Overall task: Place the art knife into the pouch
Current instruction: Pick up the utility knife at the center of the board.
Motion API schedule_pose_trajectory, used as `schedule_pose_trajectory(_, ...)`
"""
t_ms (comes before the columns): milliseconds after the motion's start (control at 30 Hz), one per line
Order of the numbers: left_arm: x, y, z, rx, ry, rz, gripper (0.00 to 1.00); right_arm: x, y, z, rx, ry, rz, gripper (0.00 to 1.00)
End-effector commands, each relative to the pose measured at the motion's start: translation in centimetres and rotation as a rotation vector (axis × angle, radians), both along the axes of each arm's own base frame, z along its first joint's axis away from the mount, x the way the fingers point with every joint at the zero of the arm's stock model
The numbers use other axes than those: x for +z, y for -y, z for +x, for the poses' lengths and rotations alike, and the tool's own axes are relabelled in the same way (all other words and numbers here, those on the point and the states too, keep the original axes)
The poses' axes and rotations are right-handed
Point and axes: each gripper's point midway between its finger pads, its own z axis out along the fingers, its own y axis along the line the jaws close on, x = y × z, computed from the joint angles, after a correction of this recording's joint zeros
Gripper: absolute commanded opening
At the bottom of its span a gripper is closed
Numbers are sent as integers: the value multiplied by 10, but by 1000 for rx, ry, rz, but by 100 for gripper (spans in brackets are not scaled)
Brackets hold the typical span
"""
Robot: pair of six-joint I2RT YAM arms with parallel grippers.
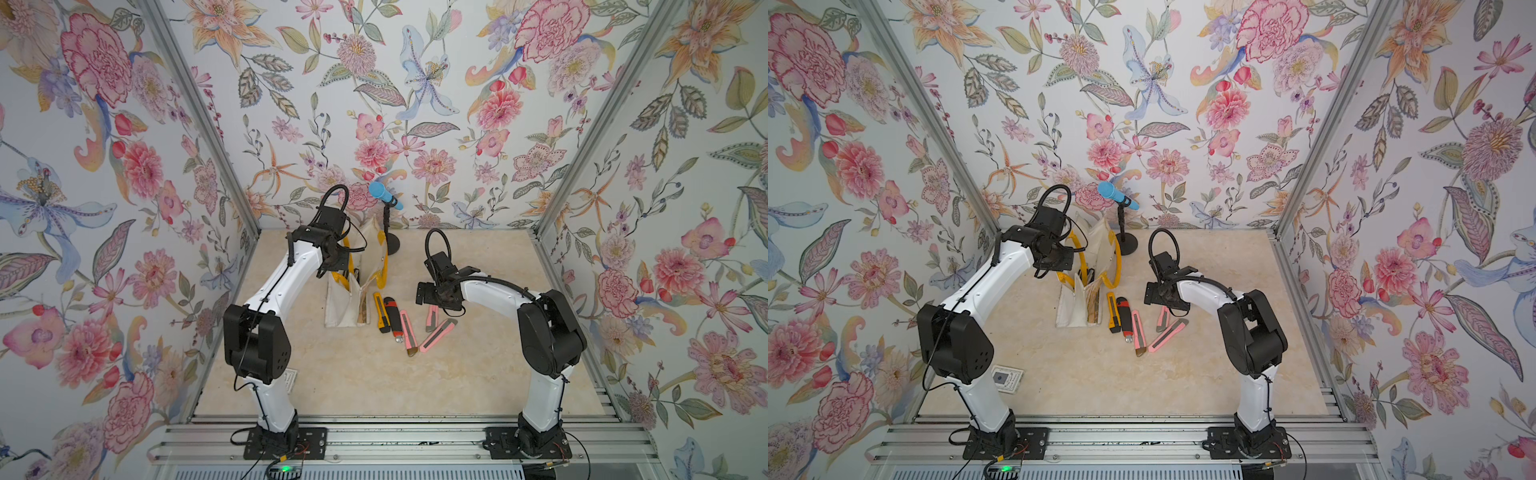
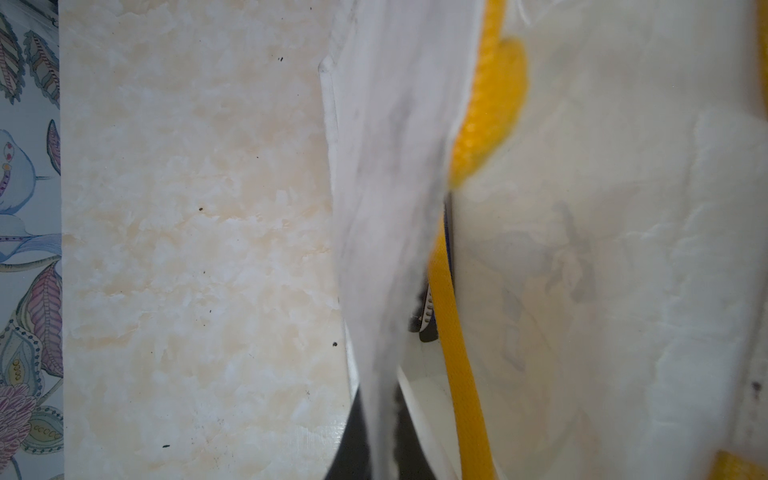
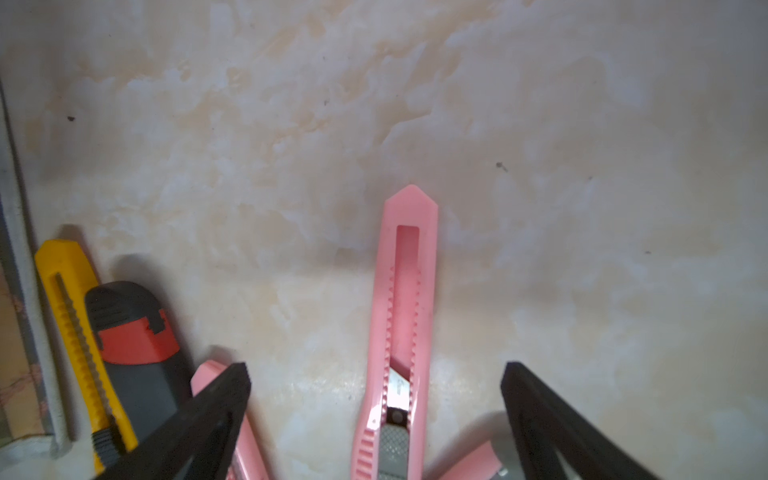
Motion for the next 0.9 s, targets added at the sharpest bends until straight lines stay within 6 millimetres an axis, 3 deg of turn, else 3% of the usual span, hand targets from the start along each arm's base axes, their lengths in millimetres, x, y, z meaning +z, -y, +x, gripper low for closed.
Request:
schedule_pose_trajectory(0,-2,-1,0,-17,-20,20,0,-16,6,-11,-12,-55,-40,96)
schedule_pose_trajectory(167,-2,-1,1,-22,-20,23,0,-35,4,-21,28,-114,-70,89)
schedule_pose_trajectory(433,-2,-2,1,-29,-22,32,0,-43,4,-26,35,-132,-91,74)
schedule_pose_trajectory(700,-2,-2,0,-35,-19,41,0,-54,5,-30,51,-173,-137,66)
schedule_pose_trajectory(867,-2,-4,0,-32,-18,38,0,-59,4,-33,62,-197,-152,53)
